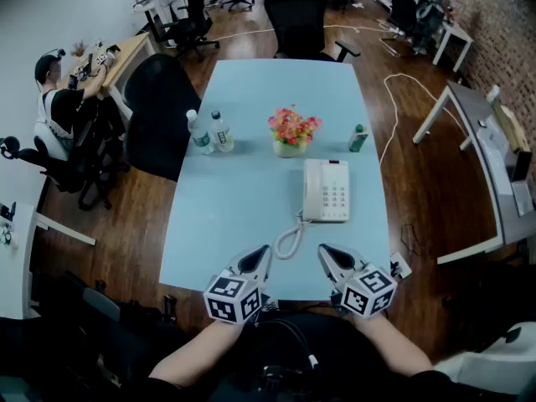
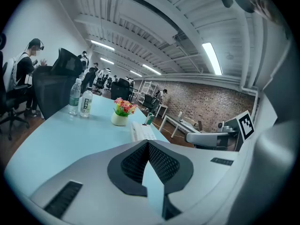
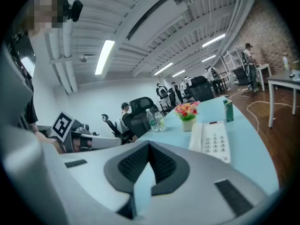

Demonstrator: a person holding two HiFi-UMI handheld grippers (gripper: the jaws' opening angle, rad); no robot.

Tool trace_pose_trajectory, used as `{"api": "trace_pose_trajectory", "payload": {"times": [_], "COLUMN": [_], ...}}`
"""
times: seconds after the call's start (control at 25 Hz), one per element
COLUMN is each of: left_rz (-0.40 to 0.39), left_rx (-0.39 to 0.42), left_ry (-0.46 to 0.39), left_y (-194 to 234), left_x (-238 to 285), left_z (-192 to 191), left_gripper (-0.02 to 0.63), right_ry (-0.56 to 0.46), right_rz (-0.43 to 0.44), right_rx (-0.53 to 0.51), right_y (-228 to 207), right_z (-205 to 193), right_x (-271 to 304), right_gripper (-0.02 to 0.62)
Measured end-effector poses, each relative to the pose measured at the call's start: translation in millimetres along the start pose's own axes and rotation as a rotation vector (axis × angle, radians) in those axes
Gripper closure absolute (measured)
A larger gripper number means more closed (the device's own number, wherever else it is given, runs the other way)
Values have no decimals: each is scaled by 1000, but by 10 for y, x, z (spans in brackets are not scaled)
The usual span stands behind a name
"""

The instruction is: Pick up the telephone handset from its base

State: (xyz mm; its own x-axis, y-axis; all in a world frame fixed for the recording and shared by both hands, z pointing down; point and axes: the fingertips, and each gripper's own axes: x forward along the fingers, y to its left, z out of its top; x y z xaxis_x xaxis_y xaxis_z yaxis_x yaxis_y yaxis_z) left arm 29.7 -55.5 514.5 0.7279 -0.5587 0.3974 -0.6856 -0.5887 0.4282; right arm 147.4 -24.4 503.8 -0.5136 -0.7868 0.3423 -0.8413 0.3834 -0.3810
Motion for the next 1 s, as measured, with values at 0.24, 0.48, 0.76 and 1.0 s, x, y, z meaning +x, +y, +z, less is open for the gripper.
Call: {"api": "trace_pose_trajectory", "payload": {"times": [0.24,0.48,0.76,1.0], "left_rz": [28,52,114,157], "left_rx": [5,-25,-98,-142], "left_ry": [-2,1,-19,-29], "left_y": [705,980,1040,1088], "left_x": [96,114,-12,-90], "left_z": [275,302,177,51], "left_gripper": [612,612,612,612], "right_ry": [47,134,289,386], "right_rz": [-138,-288,-418,-498], "right_rx": [-10,-62,-156,-102], "right_y": [-355,-1085,-1812,-2130], "right_z": [90,214,257,79], "right_x": [607,1190,1935,2188], "right_gripper": [565,361,313,311]}}
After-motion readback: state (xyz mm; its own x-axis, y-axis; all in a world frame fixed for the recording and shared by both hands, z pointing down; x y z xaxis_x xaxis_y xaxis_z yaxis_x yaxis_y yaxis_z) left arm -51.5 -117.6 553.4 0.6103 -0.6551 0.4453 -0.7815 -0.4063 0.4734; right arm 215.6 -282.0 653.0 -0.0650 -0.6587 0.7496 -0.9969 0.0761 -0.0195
